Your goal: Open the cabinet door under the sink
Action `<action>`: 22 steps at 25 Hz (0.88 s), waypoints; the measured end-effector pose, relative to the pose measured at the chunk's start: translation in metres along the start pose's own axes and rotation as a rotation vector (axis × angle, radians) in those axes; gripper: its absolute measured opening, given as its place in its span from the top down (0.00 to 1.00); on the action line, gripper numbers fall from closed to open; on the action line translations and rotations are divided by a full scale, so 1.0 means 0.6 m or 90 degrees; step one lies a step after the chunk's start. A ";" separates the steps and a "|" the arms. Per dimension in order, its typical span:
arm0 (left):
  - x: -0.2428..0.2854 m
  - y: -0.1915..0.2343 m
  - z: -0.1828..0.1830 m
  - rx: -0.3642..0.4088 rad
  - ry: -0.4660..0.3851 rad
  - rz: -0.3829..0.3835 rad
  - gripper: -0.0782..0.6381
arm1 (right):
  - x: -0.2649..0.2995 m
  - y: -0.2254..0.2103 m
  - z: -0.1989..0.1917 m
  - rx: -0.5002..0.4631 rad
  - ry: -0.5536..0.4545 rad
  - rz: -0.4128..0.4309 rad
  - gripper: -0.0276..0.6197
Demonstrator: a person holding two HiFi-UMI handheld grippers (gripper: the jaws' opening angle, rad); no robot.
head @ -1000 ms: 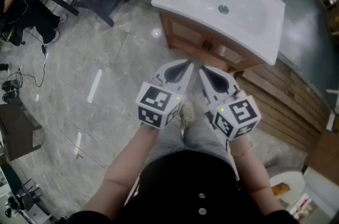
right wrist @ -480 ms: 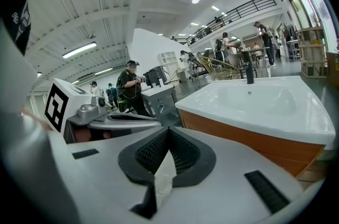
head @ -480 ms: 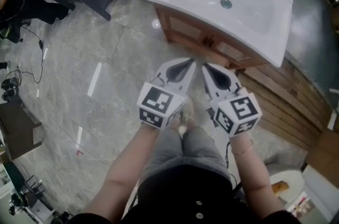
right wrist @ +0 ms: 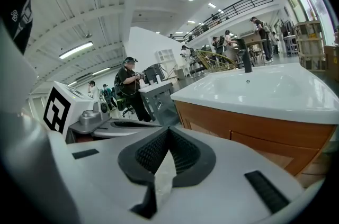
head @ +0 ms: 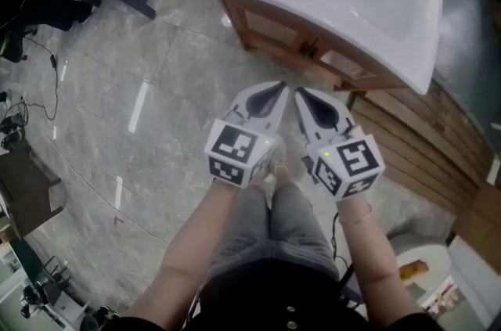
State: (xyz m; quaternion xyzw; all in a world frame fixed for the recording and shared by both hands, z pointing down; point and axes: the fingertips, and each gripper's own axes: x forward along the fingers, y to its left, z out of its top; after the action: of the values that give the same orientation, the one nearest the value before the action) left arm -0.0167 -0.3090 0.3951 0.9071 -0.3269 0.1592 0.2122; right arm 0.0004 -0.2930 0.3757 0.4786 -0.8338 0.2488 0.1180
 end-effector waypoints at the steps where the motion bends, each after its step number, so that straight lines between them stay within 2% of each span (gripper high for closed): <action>1: 0.004 0.002 -0.009 -0.003 0.003 0.001 0.88 | 0.003 -0.002 -0.008 0.000 0.004 -0.002 0.95; 10: 0.042 0.015 -0.092 -0.051 0.025 0.006 0.88 | 0.048 -0.048 -0.089 0.030 0.038 -0.028 0.95; 22: 0.115 0.036 -0.171 -0.063 0.058 -0.015 0.88 | 0.093 -0.129 -0.154 0.081 0.033 -0.084 0.95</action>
State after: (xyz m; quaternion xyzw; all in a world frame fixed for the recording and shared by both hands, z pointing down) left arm 0.0042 -0.3099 0.5189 0.8908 -0.3140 0.1817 0.2737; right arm 0.0342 -0.3177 0.5015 0.5325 -0.7794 0.3055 0.1253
